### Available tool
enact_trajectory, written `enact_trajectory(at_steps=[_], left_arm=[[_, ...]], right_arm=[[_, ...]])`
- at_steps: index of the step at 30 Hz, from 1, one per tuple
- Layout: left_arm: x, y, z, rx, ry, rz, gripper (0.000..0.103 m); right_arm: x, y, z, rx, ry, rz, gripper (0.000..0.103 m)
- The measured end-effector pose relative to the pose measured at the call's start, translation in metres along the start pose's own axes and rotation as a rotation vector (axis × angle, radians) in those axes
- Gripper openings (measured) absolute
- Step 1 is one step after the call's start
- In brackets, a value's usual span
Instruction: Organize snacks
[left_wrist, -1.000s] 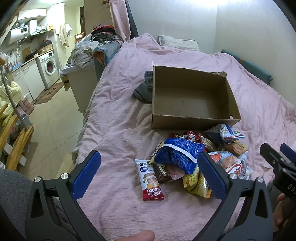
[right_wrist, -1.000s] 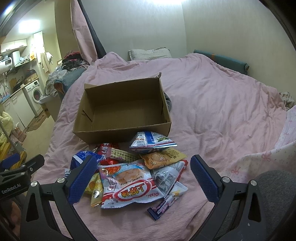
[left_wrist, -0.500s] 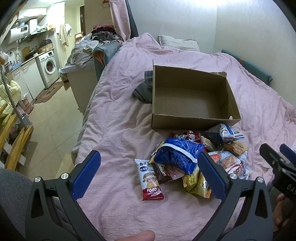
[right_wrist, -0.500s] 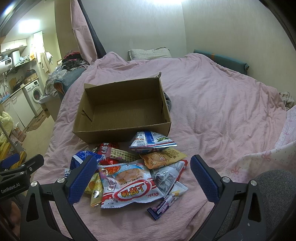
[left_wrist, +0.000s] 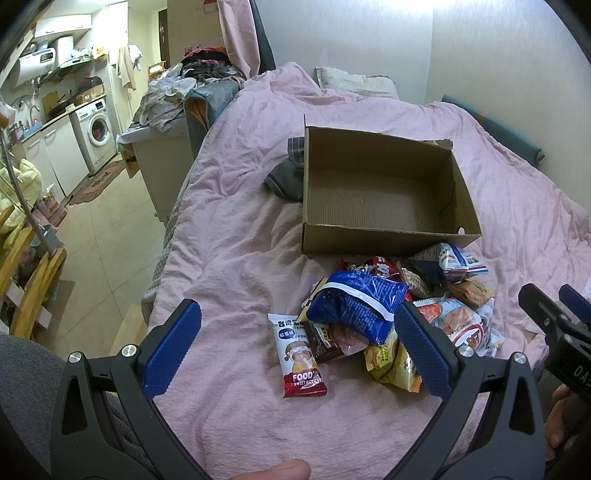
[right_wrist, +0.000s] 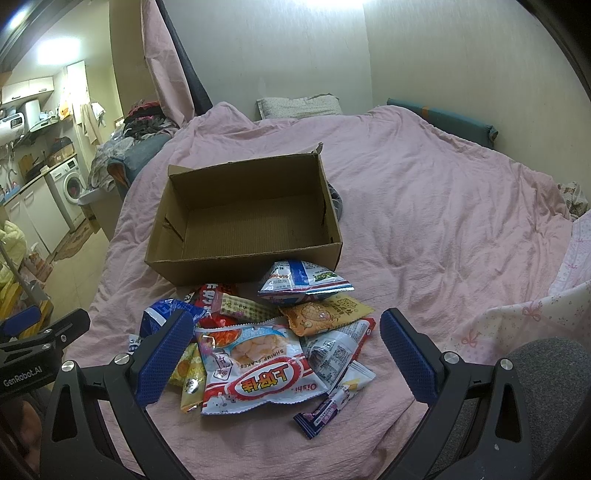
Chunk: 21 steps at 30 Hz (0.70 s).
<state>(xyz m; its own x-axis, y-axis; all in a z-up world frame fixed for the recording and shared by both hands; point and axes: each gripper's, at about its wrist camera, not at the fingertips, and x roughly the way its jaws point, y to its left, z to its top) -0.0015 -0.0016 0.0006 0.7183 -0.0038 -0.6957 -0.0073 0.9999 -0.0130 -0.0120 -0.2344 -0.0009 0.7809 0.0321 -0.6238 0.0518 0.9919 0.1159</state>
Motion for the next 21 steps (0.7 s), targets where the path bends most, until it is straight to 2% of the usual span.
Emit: enact_trajectory(at_steps=[12, 21], left_arm=[[0.0042, -0.0036, -0.0028, 0.004, 0.008, 0.002, 0.103], [0.0098, -0.0009, -0.0041, -0.003, 0.044, -0.012, 0.103]], right_arm=[[0.0014, 0.0005, -0.0028, 0.0, 0.002, 0.002, 0.103], [0.0045, 0.0013, -0.0021, 0.003, 0.019, 0.011, 0.103]])
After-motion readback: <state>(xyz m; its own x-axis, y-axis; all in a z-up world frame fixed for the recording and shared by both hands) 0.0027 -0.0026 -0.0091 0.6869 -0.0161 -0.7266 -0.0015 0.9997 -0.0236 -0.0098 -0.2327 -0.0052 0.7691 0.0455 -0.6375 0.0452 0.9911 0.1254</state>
